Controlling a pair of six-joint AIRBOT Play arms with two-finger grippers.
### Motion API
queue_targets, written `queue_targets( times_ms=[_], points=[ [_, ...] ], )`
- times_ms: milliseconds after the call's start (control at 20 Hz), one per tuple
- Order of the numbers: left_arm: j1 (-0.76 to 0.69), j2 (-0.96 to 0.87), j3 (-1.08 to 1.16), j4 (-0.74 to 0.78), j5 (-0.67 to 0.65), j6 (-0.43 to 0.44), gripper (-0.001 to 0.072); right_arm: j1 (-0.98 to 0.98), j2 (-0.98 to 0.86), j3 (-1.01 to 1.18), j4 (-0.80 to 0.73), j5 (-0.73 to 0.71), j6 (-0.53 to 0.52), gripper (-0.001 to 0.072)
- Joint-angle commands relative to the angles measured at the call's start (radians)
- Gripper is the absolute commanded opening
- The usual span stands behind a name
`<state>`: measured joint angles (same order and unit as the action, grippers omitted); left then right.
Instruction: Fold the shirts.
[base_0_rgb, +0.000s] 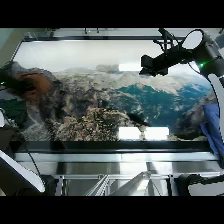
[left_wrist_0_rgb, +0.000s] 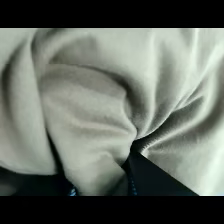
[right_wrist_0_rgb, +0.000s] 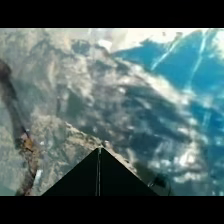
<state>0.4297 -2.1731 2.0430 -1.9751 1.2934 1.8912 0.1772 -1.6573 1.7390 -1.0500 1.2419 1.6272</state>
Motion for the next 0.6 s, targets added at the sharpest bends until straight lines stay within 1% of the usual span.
queue_targets(
  times_ms=[0, 100, 250, 400, 500, 550],
  points=[
    [-0.119, 0.107, 0.006, -0.313, 0.087, 0.086, 0.0027, 0.001, -0.002, 0.000, 0.000, 0.037, 0.000, 0.0017],
    [-0.233, 0.201, 0.006, -0.355, 0.085, 0.091, 0.0028, 0.001, -0.004, 0.000, 0.000, 0.085, 0.000, 0.0018],
    [-0.429, 0.298, 0.006, -0.346, 0.071, 0.091, 0.0028, -0.011, -0.004, 0.000, -0.054, 0.157, -0.026, 0.0017],
    [-0.610, 0.307, -0.006, -0.316, 0.084, 0.090, 0.0028, -0.061, -0.001, 0.000, -0.156, 0.227, -0.027, 0.0016],
    [-0.718, 0.306, -0.061, -0.273, 0.054, 0.091, 0.0027, -0.115, 0.006, 0.000, -0.161, 0.272, -0.047, 0.0016],
    [-0.769, 0.306, -0.092, -0.233, 0.044, 0.092, 0.0045, -0.142, 0.011, 0.000, -0.162, 0.289, -0.050, 0.0016]
  ],
)
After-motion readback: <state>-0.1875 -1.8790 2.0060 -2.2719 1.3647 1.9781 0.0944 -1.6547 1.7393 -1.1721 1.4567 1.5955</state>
